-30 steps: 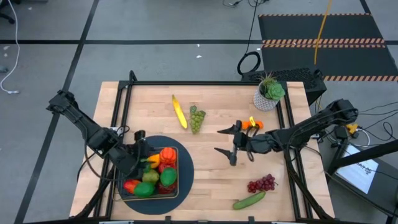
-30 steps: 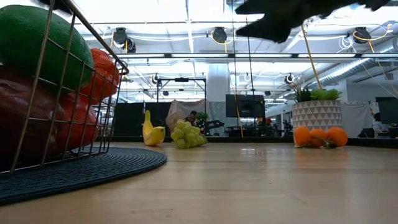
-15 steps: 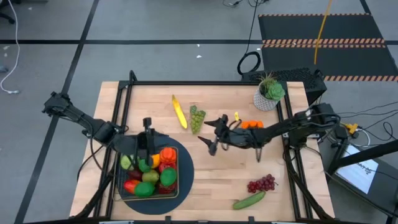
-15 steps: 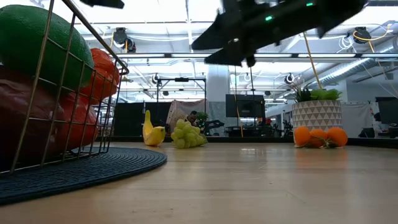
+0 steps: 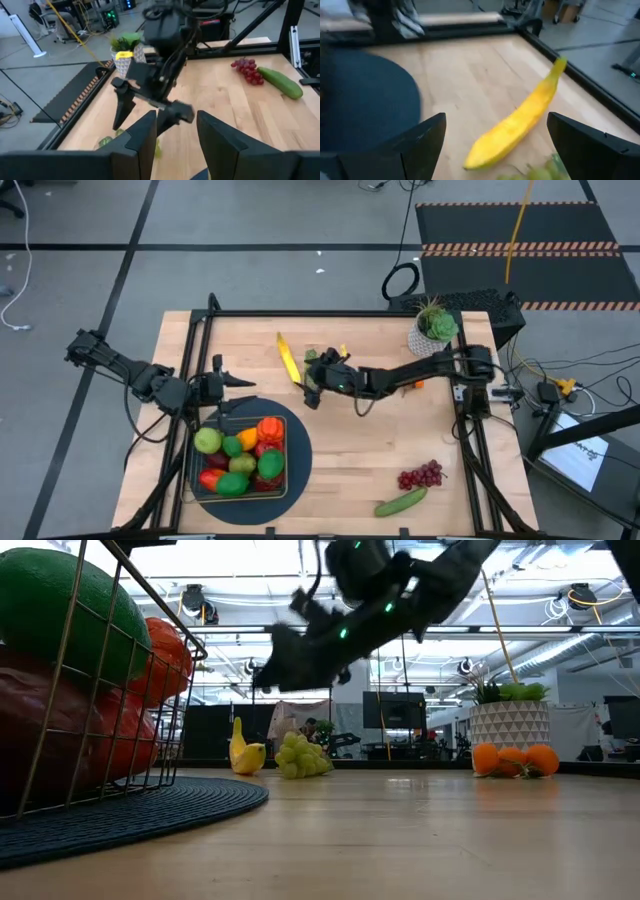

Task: Build produce basket
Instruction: Put the banana into the gold wire basket

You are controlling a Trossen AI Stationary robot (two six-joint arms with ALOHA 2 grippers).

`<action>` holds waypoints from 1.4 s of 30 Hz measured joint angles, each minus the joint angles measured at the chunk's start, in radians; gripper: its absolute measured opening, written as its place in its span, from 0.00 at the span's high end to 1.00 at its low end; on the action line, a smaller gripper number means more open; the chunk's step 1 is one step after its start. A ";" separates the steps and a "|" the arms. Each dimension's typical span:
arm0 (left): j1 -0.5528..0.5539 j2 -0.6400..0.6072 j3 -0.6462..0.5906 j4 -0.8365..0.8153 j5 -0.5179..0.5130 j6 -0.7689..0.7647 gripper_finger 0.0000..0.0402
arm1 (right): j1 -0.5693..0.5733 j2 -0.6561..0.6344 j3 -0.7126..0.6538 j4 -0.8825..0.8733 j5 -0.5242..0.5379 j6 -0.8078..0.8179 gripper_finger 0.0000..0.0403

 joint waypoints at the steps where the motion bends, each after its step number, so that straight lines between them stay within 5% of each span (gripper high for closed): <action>1: 0.000 -0.001 -0.002 -0.003 0.000 -0.003 0.65 | -0.008 0.025 0.014 -0.006 0.001 -0.005 0.16; 13: 0.000 0.003 -0.004 0.007 0.004 -0.011 0.65 | -0.039 0.219 0.163 -0.036 -0.004 -0.013 0.16; 30: 0.000 0.003 -0.004 0.019 0.011 -0.007 0.65 | -0.041 0.220 0.174 -0.144 -0.018 0.100 0.17; 42: 0.000 0.003 -0.004 0.036 0.027 -0.007 0.65 | -0.039 0.231 0.173 -0.135 -0.053 0.113 0.34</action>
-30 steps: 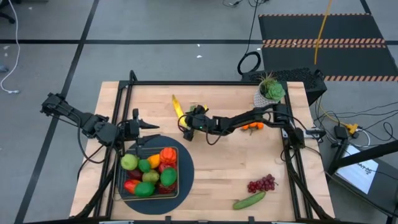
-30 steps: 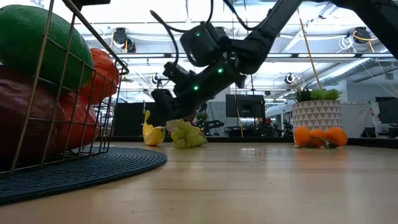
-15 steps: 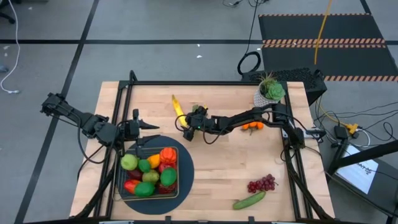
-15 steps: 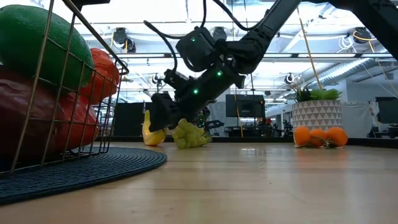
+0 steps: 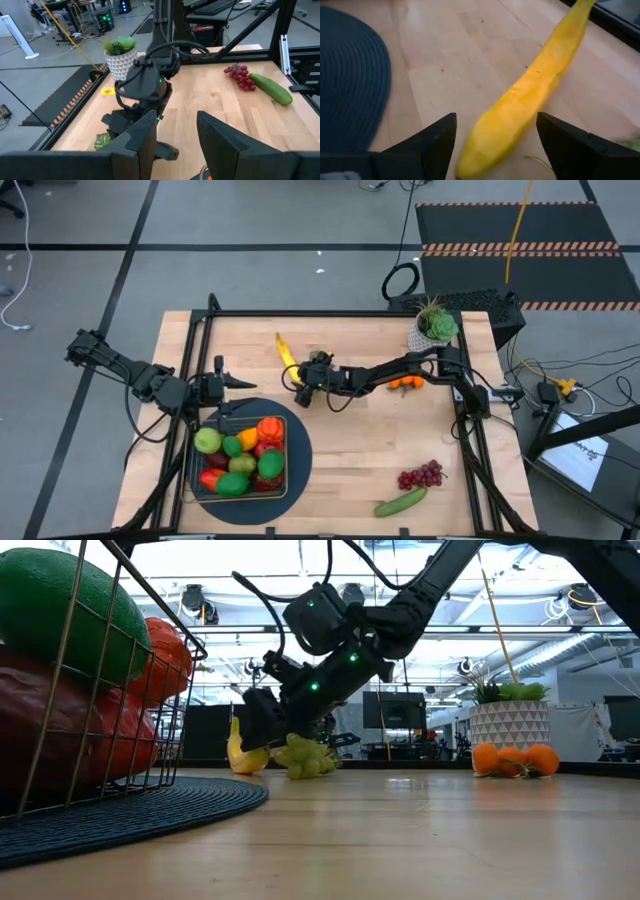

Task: Build produce basket
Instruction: Put the banana into the gold wire basket

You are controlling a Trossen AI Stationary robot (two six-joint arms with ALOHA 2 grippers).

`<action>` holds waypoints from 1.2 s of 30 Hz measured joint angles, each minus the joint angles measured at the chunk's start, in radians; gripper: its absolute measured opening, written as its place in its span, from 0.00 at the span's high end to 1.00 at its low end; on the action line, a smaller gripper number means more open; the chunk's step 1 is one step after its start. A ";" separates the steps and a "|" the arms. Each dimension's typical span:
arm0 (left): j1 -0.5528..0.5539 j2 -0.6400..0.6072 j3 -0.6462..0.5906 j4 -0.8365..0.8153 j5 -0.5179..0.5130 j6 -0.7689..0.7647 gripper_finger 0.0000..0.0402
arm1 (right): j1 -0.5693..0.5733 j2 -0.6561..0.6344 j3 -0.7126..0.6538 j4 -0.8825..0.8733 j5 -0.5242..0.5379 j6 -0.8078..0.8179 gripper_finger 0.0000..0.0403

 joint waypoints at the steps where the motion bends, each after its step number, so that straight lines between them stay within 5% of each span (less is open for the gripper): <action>1: 0.000 0.000 0.000 0.000 0.000 0.000 0.65 | 0.000 0.004 0.000 0.005 -0.008 0.011 0.36; 8: 0.000 0.000 0.001 0.004 0.002 0.000 0.65 | 0.007 0.020 0.000 0.023 0.056 0.022 0.44; 20: 0.000 0.000 0.001 0.003 0.002 0.011 0.65 | -0.009 0.019 0.000 0.004 0.011 0.072 0.68; 36: 0.000 0.000 0.001 -0.002 0.002 0.011 0.65 | -0.005 -0.017 -0.002 -0.017 -0.106 0.049 0.67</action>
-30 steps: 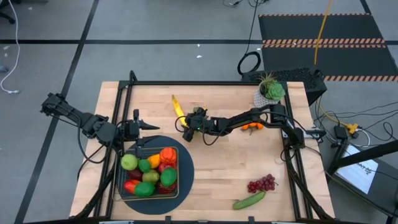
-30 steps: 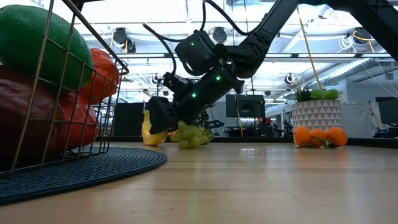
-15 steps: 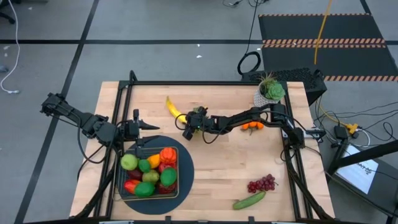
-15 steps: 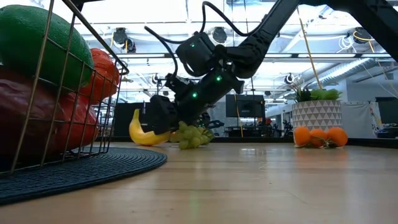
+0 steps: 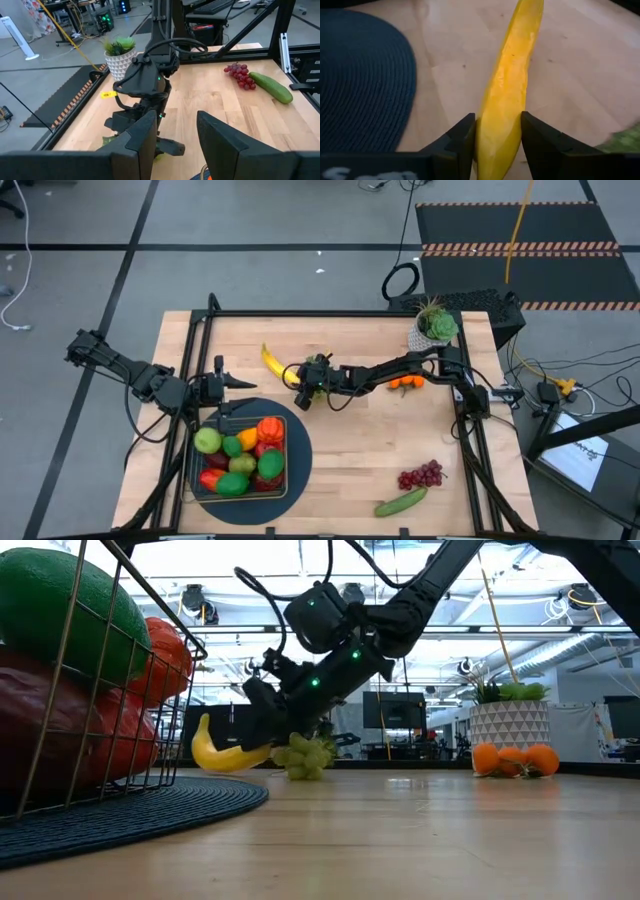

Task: Build produce basket
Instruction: Put the banana into the gold wire basket

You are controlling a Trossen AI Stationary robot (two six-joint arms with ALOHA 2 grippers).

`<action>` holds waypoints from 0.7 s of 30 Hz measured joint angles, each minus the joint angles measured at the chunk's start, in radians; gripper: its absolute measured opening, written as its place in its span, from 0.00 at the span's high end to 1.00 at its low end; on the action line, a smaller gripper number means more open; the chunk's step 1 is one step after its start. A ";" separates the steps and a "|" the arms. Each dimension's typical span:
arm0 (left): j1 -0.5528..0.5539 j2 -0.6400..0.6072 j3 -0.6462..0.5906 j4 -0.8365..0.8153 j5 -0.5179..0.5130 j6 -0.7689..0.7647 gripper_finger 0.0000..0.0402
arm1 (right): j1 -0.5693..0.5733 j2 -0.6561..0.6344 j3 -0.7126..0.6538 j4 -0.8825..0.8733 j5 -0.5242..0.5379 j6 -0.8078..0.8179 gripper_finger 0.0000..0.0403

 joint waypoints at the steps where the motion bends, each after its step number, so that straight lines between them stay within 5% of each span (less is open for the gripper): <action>1: 0.000 0.000 0.000 -0.001 0.000 0.000 0.65 | 0.000 -0.005 0.000 -0.008 -0.008 -0.005 0.67; 15: 0.000 0.000 0.000 -0.003 0.000 0.003 0.65 | 0.007 -0.096 -0.001 -0.133 -0.029 -0.122 0.67; 21: 0.000 0.000 0.000 -0.003 0.000 0.000 0.65 | 0.006 -0.145 0.000 -0.157 -0.125 -0.077 0.67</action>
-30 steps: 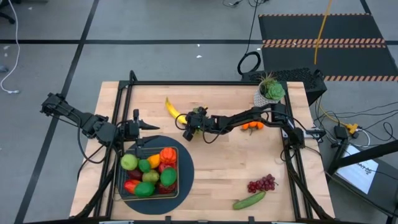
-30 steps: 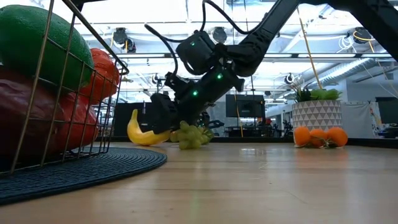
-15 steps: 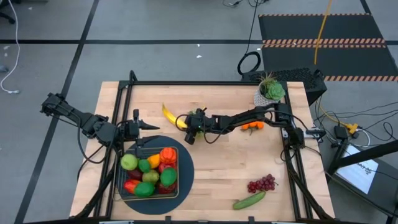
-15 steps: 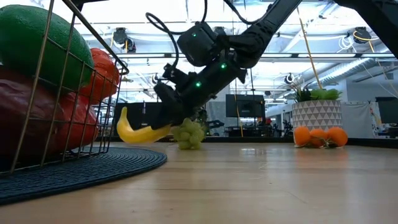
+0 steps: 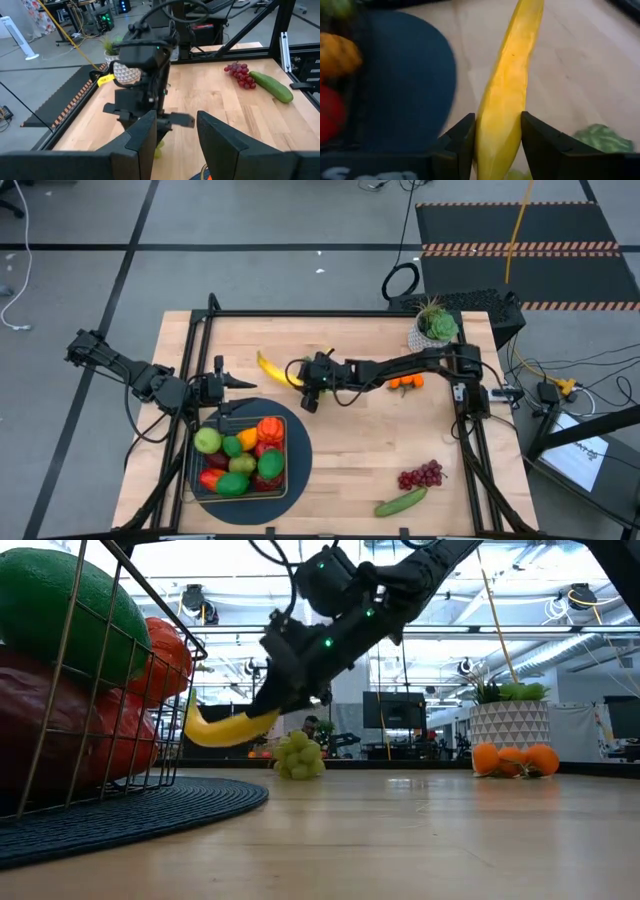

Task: Build produce basket
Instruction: Put the banana into the gold wire basket

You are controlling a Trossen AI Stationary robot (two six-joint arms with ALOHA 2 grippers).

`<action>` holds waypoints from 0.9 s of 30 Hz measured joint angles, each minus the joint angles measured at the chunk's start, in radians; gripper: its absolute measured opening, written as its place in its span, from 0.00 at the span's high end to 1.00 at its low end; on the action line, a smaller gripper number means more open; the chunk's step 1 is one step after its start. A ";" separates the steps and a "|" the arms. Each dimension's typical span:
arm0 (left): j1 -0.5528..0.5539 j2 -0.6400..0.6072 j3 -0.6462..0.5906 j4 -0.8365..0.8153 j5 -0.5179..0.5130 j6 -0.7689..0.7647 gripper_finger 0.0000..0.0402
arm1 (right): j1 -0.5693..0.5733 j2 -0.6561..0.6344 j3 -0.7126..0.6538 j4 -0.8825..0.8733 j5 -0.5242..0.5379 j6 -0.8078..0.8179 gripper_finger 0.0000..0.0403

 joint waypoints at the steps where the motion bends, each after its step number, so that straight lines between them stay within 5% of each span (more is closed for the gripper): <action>1: 0.000 0.000 0.000 0.000 0.000 0.000 0.65 | 0.000 -0.009 0.000 -0.014 -0.021 0.011 0.67; 13: 0.000 0.000 0.000 0.000 0.000 -0.009 0.65 | 0.010 -0.152 -0.021 -0.160 -0.136 0.055 0.67; 20: 0.000 0.000 0.000 0.000 0.014 -0.011 0.65 | 0.042 -0.332 -0.179 -0.165 -0.160 0.118 0.67; 27: 0.000 0.000 0.000 0.002 0.015 -0.011 0.65 | 0.099 -0.547 -0.474 0.148 -0.158 0.213 0.67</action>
